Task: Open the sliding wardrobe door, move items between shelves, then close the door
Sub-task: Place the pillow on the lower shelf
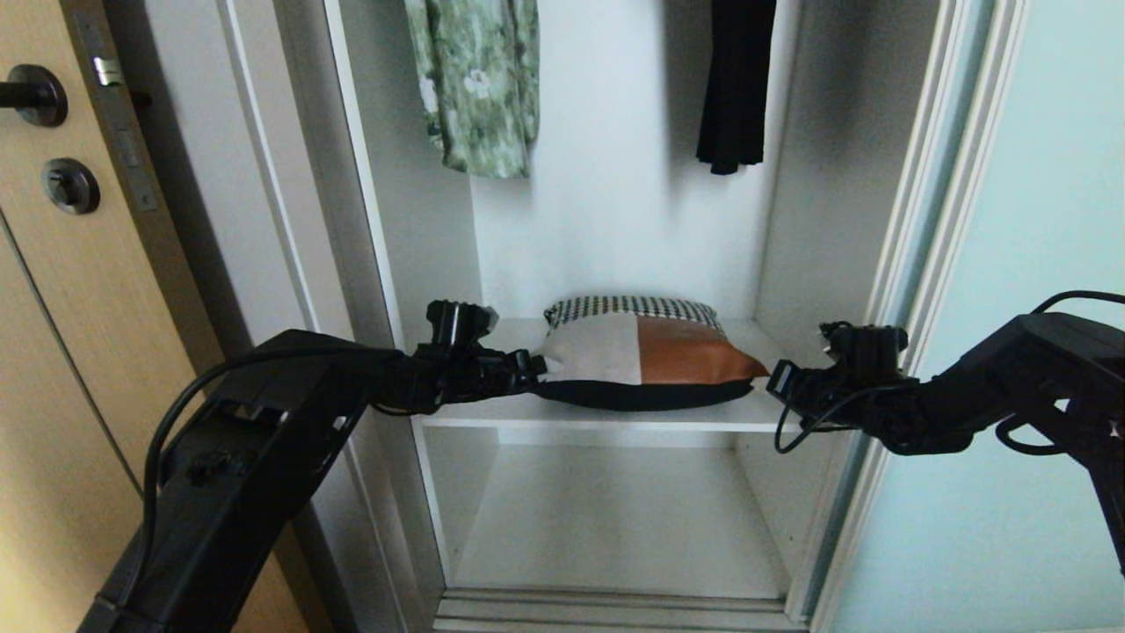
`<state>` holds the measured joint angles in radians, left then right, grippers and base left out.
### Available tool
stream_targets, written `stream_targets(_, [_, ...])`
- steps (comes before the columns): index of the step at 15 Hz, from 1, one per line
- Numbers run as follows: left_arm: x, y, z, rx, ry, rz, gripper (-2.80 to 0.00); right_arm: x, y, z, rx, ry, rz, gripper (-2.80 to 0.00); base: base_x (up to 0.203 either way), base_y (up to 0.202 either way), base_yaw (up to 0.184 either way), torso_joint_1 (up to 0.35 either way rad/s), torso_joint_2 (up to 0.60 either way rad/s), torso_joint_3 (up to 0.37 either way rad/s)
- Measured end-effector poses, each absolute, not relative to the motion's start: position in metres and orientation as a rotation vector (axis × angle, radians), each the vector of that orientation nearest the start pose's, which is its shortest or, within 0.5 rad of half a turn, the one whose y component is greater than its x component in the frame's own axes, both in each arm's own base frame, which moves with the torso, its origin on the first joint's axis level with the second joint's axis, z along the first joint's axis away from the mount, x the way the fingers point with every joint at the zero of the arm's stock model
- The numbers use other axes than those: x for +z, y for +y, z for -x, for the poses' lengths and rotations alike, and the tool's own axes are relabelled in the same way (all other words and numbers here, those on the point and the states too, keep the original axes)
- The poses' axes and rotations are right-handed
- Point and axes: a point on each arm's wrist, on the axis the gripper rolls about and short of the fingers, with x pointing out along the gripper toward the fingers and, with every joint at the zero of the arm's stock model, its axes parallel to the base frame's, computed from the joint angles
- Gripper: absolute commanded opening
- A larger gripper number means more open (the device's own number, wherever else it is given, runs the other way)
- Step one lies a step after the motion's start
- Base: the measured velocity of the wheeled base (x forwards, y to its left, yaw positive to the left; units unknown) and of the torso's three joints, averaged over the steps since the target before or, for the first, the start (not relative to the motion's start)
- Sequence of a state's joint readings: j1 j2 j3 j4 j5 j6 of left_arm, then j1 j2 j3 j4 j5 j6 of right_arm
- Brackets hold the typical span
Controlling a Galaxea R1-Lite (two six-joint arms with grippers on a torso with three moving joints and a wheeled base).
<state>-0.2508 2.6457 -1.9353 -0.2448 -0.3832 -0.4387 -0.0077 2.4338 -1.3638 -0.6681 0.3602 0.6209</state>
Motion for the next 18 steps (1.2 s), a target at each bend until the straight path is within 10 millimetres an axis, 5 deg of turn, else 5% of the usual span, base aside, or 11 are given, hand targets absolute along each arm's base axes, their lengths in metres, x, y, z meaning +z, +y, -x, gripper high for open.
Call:
stream_targets(3, [0.037, -0.143, -0.520, -0.524, 0.556, 0.446, 0.00, 0.038, 0.004, -0.470, 0.214, 0.496, -0.680, -2.80, 0.000, 0.000, 0.000, 0.000, 0.00, 0.000])
stream_targets(4, [0.037, -0.143, -0.521, -0.527, 0.542, 0.449, -1.64, 0.038, 0.004, -0.470, 0.215, 0.496, -0.681, -2.80, 0.000, 0.000, 0.000, 0.000, 0.00, 0.000])
stream_targets(5, [0.037, -0.143, -0.521, -0.527, 0.542, 0.450, -2.80, 0.039, 0.004, -0.470, 0.220, 0.497, -0.682, -2.80, 0.000, 0.000, 0.000, 0.000, 0.00, 0.000])
stream_targets(18, [0.031, -0.142, -0.518, -0.485, 0.614, 0.499, -2.80, 0.036, 0.004, -0.459, 0.264, 0.470, -0.680, -2.80, 0.000, 0.000, 0.000, 0.000, 0.00, 0.000])
